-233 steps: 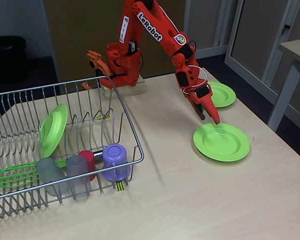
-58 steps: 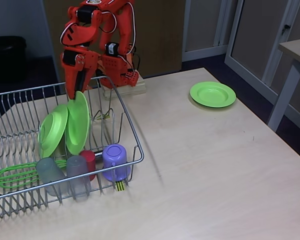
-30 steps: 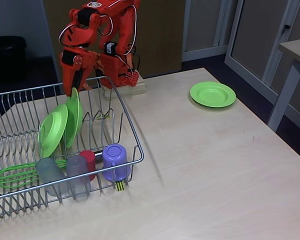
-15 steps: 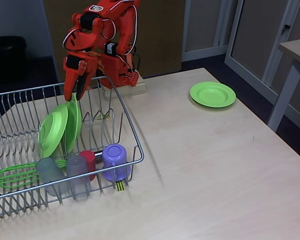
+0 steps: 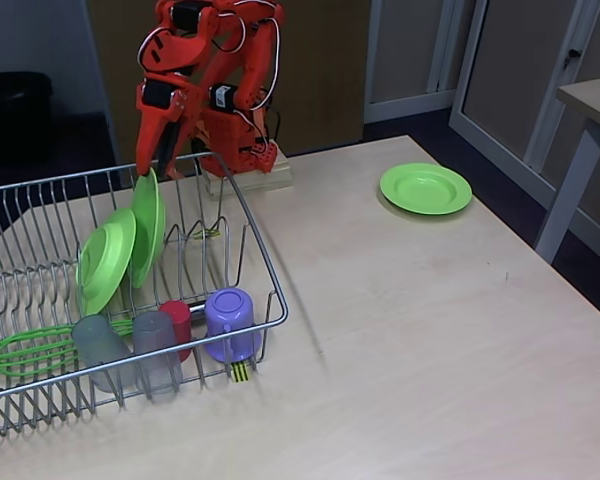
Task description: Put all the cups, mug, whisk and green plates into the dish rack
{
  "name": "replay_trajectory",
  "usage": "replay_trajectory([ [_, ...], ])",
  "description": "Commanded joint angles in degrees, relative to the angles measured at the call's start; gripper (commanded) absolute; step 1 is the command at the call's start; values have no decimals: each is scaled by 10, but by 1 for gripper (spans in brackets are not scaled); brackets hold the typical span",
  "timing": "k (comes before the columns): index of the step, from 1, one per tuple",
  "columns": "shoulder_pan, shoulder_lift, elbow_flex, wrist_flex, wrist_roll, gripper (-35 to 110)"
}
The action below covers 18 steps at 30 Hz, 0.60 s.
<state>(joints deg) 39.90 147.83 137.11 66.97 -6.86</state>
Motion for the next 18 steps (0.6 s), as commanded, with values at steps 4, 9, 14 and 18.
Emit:
replay_trajectory([
  [4,-8,-12,-53,22,-15,14],
  [9,-11,-25,-26,-13,-14,14],
  [14,-38,-18,-52,7,-11,15],
  [18,-132,-4,-100,28,14,14],
])
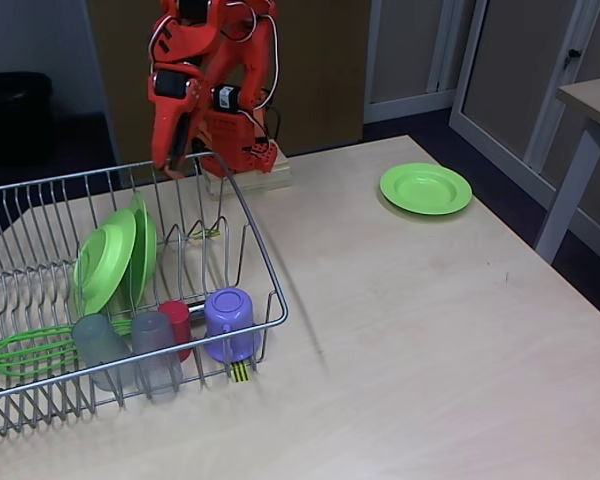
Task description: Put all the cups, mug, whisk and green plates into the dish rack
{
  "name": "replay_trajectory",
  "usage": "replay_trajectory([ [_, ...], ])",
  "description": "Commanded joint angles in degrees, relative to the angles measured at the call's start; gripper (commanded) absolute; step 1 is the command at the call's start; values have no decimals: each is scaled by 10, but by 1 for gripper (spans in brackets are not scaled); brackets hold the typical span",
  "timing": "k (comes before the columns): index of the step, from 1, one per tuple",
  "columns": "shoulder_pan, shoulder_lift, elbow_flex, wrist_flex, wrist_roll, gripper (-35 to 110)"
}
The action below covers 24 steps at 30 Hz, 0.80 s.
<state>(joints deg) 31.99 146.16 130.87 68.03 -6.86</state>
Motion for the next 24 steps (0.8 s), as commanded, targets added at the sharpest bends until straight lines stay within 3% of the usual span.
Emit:
replay_trajectory([
  [1,-81,12,-46,21,27,14],
  [11,-424,-56,-50,22,347,14],
  [18,-660,-212,-25,-115,610,8],
  [24,-807,-403,-114,-203,762,2],
])
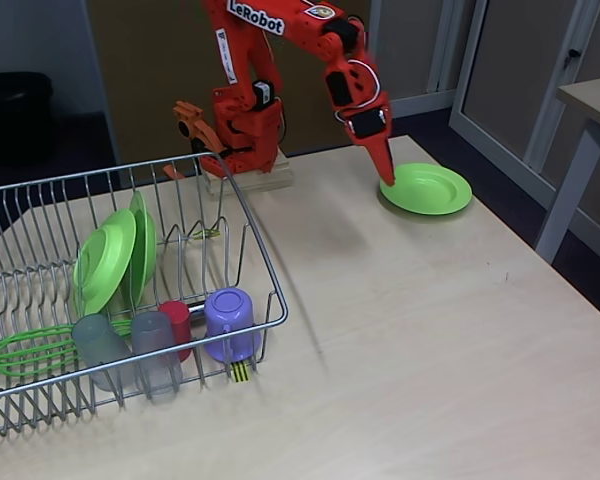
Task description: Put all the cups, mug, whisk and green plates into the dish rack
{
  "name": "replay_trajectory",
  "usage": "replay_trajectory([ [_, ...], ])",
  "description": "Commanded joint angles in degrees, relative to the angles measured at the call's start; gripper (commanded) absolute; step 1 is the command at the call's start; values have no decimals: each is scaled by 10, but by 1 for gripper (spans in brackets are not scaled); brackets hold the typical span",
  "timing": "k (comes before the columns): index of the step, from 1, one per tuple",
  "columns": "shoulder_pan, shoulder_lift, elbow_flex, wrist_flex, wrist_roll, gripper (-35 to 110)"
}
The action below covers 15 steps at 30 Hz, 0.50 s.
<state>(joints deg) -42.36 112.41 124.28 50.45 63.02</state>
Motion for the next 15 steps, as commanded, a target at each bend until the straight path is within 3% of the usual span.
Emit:
replay_trajectory([
  [1,-80,-96,-66,-37,75,3],
  [7,-147,-243,-139,-115,117,24],
  [15,-184,-337,-172,-163,192,31],
])
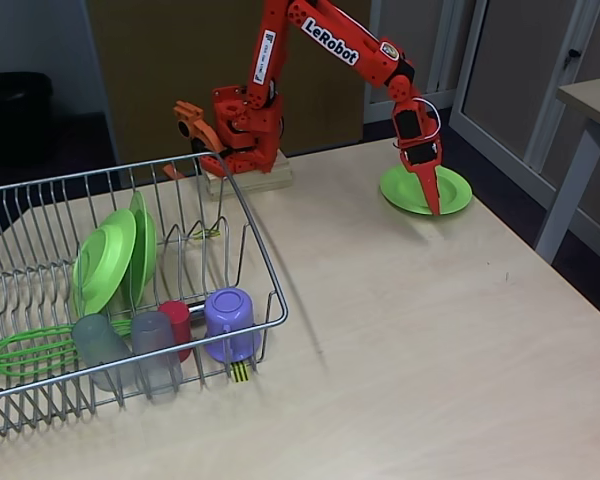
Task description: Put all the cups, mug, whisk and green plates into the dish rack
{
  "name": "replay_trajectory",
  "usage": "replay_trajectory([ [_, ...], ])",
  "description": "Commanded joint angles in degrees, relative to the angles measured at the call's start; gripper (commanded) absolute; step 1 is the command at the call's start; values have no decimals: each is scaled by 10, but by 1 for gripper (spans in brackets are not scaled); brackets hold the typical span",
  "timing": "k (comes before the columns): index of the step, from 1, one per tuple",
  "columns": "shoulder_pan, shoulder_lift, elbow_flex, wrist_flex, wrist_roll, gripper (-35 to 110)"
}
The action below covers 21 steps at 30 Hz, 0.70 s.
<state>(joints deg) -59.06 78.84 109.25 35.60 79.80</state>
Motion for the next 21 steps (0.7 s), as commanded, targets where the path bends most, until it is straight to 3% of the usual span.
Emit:
replay_trajectory([
  [1,-20,-7,-23,-20,29,31],
  [21,-53,-78,13,-111,90,28],
])
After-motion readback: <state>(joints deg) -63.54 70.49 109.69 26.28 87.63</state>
